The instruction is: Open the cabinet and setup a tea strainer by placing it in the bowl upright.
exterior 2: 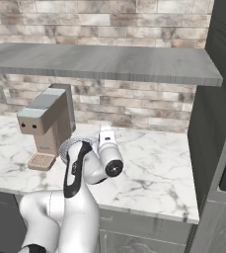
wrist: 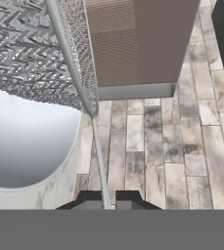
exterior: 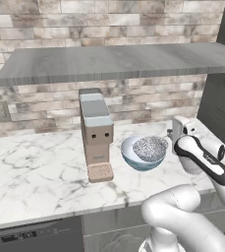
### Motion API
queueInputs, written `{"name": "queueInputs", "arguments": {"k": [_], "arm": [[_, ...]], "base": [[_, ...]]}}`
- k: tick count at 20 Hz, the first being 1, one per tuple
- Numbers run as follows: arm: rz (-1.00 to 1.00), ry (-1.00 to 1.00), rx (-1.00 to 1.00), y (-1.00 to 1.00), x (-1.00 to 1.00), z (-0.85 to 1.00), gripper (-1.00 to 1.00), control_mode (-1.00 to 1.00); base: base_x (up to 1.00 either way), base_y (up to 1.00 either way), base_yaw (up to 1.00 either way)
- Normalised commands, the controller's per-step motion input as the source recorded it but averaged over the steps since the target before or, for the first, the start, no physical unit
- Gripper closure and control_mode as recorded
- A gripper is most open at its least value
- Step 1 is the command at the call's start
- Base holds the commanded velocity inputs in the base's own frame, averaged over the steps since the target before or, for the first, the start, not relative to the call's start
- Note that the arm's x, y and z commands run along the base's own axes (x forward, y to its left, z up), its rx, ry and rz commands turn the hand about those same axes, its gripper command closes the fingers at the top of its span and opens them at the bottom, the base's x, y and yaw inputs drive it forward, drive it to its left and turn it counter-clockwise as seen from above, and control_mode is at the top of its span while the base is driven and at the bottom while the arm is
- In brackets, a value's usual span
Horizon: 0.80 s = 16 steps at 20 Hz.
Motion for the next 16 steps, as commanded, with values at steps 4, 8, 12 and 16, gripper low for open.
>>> {"name": "queueInputs", "arguments": {"k": [4, 8, 12, 16], "arm": [[0.00, -0.06, 0.00, 0.00, 0.15, -0.29, 1.00, -1.00], [0.00, -0.01, 0.00, 0.00, 0.20, -0.21, 1.00, -1.00], [0.00, 0.00, 0.00, 0.00, 0.22, -0.20, 1.00, -1.00], [-0.01, -0.01, 0.00, 0.00, 0.23, -0.23, 1.00, -1.00]], "base": [[0.00, 0.00, 0.00], [0.00, 0.00, 0.00], [0.00, 0.00, 0.00], [0.00, 0.00, 0.00]]}}
